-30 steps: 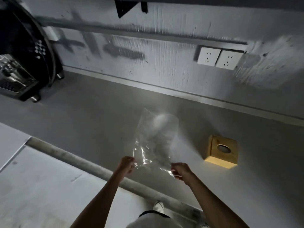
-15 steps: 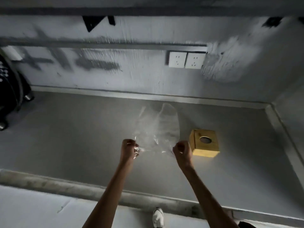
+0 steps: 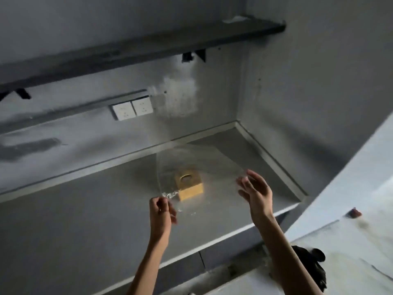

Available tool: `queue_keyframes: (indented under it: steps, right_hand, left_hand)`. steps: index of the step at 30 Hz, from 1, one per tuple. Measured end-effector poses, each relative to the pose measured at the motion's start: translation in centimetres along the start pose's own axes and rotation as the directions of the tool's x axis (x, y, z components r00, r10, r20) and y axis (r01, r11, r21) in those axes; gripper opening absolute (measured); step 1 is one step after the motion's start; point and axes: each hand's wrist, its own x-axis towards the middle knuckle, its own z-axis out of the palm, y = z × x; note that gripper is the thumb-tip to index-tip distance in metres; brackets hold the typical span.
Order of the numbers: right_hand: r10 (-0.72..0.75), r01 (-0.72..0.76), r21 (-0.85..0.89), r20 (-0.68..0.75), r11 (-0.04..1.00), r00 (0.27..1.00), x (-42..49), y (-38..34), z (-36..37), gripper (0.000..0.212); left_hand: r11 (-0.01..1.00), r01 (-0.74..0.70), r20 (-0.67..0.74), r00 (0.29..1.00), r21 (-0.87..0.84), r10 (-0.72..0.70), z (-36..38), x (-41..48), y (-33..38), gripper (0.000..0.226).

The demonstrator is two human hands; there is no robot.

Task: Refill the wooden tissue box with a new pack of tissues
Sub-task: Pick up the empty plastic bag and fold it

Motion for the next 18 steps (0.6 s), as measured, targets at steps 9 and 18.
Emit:
queue_keyframes:
  steps: [9, 18]
  right_hand:
    - [-0.091, 0.468, -0.735, 0.491, 0.491, 0.867, -5.0, -13.6, -12.1, 0.021]
    - [-0.262, 0.461, -0.867, 0.408, 0.19, 0.875, -13.5, -29.4, -20.7, 0.025]
  left_hand:
    - [0.338, -0.923, 0.781, 0.345, 0.183, 0.52, 13.2, -9.1, 8.0, 0.081]
    - [0.777, -0.625, 0.959, -0.258, -0.071, -0.12, 25.4, -20.8, 17.4, 0.003]
